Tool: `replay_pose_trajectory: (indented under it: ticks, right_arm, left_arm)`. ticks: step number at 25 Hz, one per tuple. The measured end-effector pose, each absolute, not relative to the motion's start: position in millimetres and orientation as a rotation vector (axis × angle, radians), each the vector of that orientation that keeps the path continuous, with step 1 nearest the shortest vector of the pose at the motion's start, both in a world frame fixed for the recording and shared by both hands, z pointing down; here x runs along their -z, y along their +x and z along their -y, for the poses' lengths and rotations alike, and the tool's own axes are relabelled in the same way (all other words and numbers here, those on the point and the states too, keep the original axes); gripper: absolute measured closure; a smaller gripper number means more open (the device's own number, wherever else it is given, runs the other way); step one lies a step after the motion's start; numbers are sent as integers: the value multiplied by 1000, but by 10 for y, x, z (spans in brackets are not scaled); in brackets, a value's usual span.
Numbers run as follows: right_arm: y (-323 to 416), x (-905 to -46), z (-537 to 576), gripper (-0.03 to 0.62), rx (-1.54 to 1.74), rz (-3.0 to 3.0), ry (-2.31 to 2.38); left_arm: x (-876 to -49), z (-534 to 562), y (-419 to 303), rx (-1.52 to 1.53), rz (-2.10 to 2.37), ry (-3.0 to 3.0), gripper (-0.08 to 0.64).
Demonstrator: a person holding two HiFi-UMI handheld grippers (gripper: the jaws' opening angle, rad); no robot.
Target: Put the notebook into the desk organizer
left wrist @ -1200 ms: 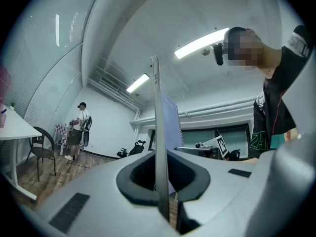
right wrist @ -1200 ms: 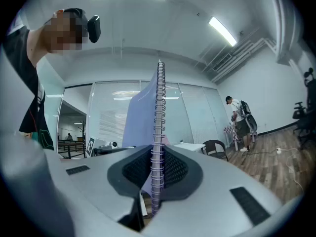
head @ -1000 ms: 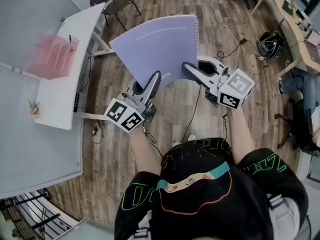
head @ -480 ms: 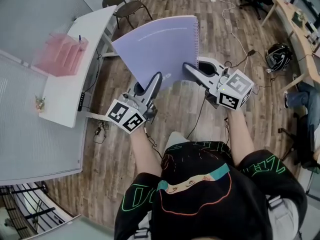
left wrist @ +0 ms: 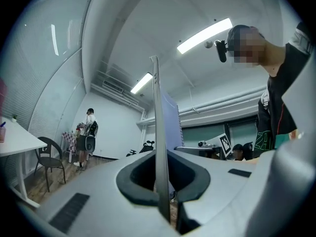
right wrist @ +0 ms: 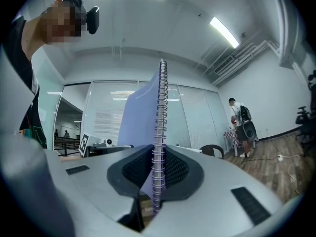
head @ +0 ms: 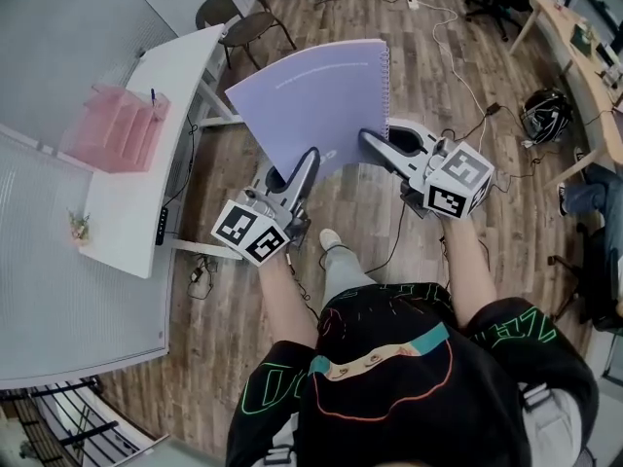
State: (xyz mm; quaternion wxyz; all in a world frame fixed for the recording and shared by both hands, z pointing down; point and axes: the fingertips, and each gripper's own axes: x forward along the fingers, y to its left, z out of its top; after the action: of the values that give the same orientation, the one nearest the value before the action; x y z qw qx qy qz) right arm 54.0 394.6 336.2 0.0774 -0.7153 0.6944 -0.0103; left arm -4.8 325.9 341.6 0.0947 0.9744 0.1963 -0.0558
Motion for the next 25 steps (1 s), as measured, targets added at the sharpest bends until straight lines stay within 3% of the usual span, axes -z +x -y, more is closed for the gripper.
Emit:
replay_pose_trajectory:
  ticks: [14, 25]
  right_arm:
    - [1677, -3591, -2445, 545, 154, -1984, -2190]
    - [1986, -3651, -993, 545, 273, -2073, -2211]
  left_arm:
    - [-3585, -1743, 1087, 78, -618, 2832, 532]
    - [-3722, -307, 1375, 162, -478, 2778, 532]
